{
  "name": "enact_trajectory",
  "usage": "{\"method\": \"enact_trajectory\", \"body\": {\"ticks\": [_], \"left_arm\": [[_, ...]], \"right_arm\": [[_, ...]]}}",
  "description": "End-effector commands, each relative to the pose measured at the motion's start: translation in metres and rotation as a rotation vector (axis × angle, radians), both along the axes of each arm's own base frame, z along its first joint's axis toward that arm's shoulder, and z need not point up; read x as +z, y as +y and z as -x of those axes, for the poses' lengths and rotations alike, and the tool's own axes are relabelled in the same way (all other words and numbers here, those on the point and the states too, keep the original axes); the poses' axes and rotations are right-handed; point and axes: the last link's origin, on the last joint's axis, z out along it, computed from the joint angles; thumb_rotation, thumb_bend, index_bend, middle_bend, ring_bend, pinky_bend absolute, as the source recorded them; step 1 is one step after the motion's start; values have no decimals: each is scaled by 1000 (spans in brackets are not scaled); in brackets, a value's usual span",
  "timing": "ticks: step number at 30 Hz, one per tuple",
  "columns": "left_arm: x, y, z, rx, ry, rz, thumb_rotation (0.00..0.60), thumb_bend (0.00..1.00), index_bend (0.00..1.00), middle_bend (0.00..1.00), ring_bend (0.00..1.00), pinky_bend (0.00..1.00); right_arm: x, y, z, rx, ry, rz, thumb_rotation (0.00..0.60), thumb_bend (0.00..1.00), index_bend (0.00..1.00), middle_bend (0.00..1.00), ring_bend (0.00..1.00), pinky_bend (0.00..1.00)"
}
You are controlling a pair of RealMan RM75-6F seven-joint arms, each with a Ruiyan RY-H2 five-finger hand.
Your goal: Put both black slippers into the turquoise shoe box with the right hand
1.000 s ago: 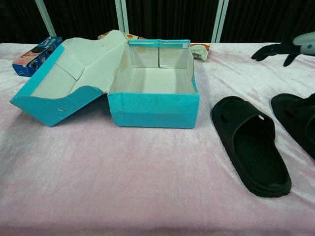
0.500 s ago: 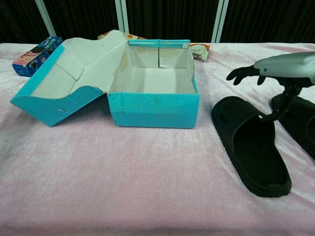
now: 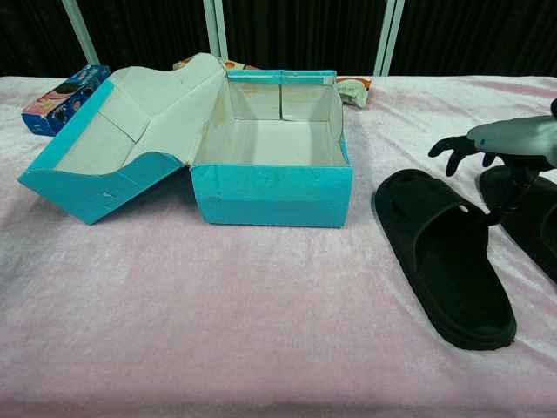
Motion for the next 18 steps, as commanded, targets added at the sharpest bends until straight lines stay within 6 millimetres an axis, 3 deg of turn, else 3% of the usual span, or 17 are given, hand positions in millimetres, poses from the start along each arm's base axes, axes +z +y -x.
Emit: {"method": "enact_trajectory", "body": {"ticks": [1,6,11,18], "left_arm": [[0,-1,0,3,-1,1,600,4,170,194,124,38],[0,-5,2,14,-4,-2,600,4,170,193,123,38],[1,-8,5,22,-10,-12,600,4,170,192,123,38],[0,-7,6,19,-15,-12,600,4,170,191,124,38]], "right_arm": [[-4,-5,4,-23,8,-8,600,129,144,261,95,198],[-12,-11,7,-37,34,-28,600,151,276,358,155,200],[-6,-8,-3,-39,-27,-2,600,174,487,525,287,232],[19,2,-21,13,-85,55,600,181,519,546,310,233]]}}
